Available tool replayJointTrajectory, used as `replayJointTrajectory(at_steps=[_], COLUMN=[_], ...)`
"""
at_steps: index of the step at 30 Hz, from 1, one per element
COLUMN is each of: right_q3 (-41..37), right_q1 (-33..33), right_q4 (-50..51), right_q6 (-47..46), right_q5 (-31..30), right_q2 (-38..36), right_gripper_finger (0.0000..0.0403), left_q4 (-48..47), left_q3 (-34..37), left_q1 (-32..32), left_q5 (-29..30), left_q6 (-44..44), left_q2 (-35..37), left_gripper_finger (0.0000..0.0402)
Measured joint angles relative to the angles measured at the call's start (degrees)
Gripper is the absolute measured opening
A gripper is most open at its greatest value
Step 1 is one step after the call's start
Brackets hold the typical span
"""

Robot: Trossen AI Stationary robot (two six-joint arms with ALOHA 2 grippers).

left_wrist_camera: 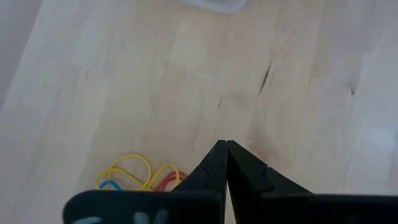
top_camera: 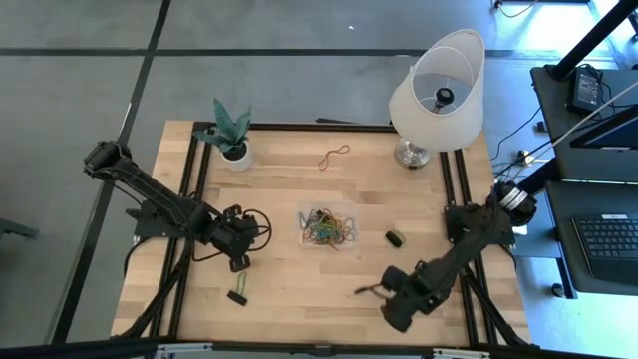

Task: Pick and place rubber bands into bin
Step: Put the bottom right green rubber band into the transparent bin

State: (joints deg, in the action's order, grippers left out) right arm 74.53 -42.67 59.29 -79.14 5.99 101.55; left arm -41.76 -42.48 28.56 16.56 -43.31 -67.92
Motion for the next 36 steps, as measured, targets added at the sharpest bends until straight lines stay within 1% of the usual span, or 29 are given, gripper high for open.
replayJointTrajectory(at_steps=[5,10,13,17,19,21,23,26,27,31,33,36], right_q3=[-0.7,-0.8,-0.8,-0.8,-0.6,-0.6,-0.6,-0.7,-0.8,-0.9,-0.8,-0.8], right_q1=[-1.5,-1.5,-1.5,-1.5,-1.5,-1.5,-1.5,-1.5,-1.5,-1.4,-1.4,-1.4], right_q4=[-2.1,-3.8,-4.4,-4.5,-4.9,-5.8,-6.8,-7.4,-7.4,-7.9,-8.3,-7.6], right_q6=[8.6,17.2,20.0,22.5,22.7,22.7,22.7,22.2,21.6,19.6,18.0,15.1], right_q5=[-0.2,-0.9,-2.5,-3.6,-3.5,-2.7,-2.4,-2.3,-2.2,-3.2,-5.5,-11.0], right_q2=[2.9,6.6,8.8,11.5,12.5,13.0,13.2,12.6,12.1,8.5,5.7,1.5], right_gripper_finger=[0.0074,0.0121,0.0137,0.0141,0.0134,0.0116,0.0086,0.0025,0.0013,0.0011,0.0005,0.0005], left_q4=[0.1,0.4,0.4,0.5,0.5,0.6,1.2,2.1,2.6,4.2,4.7,4.9], left_q3=[0.0,0.0,0.0,0.0,0.0,0.0,0.0,0.0,0.0,0.0,0.0,0.0], left_q1=[-0.2,-0.2,-0.2,-0.2,-0.2,-0.2,-0.2,-0.2,-0.2,-0.2,-0.2,-0.2], left_q5=[0.3,0.4,0.3,0.3,0.4,0.3,0.3,0.4,0.4,0.8,0.8,0.8], left_q6=[0.0,-0.9,-2.2,-4.0,-5.0,-5.6,-5.7,-5.6,-5.6,-5.6,-5.6,-5.6], left_q2=[0.0,0.0,0.0,0.0,0.0,0.0,0.0,0.0,0.0,0.0,0.0,0.0], left_gripper_finger=[0.0003,0.0003,0.0003,0.0003,0.0003,0.0003,0.0003,0.0003,0.0003,0.0003,0.0003,0.0003])
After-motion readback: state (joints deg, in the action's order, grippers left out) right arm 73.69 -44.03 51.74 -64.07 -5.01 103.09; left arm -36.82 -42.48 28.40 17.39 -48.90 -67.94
